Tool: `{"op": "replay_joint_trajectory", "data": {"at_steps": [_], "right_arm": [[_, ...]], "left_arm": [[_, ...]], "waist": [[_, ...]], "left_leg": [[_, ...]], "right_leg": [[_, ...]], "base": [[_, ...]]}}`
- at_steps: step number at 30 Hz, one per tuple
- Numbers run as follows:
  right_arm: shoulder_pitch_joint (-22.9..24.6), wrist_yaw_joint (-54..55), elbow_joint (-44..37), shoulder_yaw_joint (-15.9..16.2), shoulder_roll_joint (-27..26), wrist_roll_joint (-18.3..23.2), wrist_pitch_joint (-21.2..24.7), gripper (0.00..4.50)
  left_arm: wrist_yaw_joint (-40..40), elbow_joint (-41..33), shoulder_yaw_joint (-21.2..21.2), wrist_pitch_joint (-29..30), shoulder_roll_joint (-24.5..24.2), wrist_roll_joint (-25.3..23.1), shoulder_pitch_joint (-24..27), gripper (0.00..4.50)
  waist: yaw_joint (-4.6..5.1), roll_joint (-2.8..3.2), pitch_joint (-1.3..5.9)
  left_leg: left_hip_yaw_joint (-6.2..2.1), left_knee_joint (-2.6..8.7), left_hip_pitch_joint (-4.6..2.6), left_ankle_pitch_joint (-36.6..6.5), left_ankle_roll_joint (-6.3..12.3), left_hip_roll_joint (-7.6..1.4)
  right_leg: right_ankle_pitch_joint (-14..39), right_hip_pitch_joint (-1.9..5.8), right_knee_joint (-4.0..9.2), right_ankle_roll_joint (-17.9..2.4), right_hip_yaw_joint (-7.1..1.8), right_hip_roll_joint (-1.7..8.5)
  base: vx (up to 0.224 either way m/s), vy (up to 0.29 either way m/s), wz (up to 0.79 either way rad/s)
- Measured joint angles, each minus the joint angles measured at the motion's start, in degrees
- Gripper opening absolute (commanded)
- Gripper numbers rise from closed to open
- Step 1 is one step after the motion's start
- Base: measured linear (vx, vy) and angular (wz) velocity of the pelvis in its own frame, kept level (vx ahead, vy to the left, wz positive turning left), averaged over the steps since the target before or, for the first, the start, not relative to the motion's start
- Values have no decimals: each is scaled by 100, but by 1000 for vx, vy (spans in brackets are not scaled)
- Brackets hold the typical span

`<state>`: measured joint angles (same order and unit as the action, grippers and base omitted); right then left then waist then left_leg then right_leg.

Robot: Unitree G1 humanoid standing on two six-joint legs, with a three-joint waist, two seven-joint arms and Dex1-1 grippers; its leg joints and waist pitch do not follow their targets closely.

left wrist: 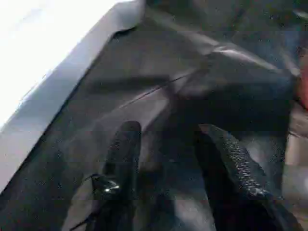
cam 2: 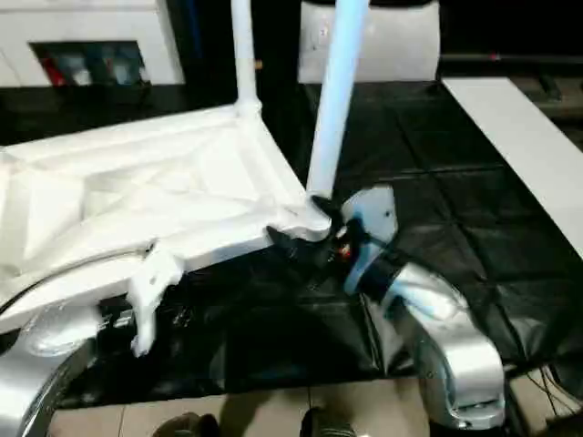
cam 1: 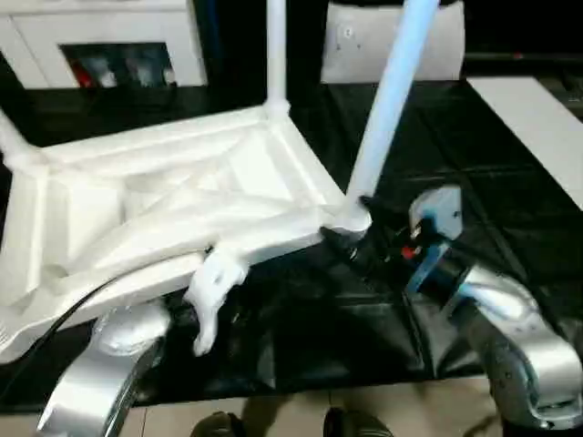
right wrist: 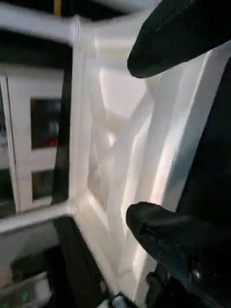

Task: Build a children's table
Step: Rotate table base

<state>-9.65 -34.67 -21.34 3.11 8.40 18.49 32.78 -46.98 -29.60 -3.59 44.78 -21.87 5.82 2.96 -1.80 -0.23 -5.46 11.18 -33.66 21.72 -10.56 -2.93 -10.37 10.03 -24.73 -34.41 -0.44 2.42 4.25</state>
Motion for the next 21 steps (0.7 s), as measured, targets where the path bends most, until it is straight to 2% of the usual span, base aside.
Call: {"op": "replay_joint_trajectory", "data": {"at_steps": [2,5,8,11,14,18,21], "right_arm": [[-280,131,390,199,-321,-94,-56,450],[-654,242,865,254,-582,-82,-60,450],[-1206,678,1618,286,-846,-281,-240,450],[-1971,1471,2754,83,-1122,-586,-649,450],[-2477,1934,3647,-126,-1192,-720,-909,450],[-2855,2261,4482,-295,-1132,-723,-1094,450],[-3065,2522,4999,-493,-927,-792,-1349,450]], "left_arm": [[238,-120,188,320,42,-181,125,231],[568,-219,349,806,99,-235,294,231],[856,-283,396,1050,93,-340,427,231],[1144,-372,489,1344,111,-348,453,231],[1255,-484,541,1590,111,-388,425,231],[1374,-526,614,1680,86,-406,369,231],[1513,-501,701,1594,54,-399,299,231]], "waist": [[14,3,0],[16,3,0],[8,2,0],[4,-4,3],[-15,-8,6],[-24,-8,6],[-70,-8,6]], "left_leg": [[-5,1,7,2,-3,1],[-8,0,19,3,-4,2],[-7,-8,24,3,-3,11],[-7,-13,25,4,-4,17],[-7,-15,27,3,-4,18],[-9,-12,34,3,-5,13],[-9,-14,46,2,-3,15]], "right_leg": [[1,-9,10,1,2,0],[1,-11,35,1,1,-3],[-2,-8,36,-1,-17,-3],[-35,-9,34,-5,-22,0],[-76,-8,32,17,-22,2],[-97,-10,25,16,-16,0],[-96,-9,30,17,-15,2]], "base": [[0,0,0],[0,0,0],[0,0,0],[0,0,0],[0,0,0],[0,0,0],[0,0,0]]}}
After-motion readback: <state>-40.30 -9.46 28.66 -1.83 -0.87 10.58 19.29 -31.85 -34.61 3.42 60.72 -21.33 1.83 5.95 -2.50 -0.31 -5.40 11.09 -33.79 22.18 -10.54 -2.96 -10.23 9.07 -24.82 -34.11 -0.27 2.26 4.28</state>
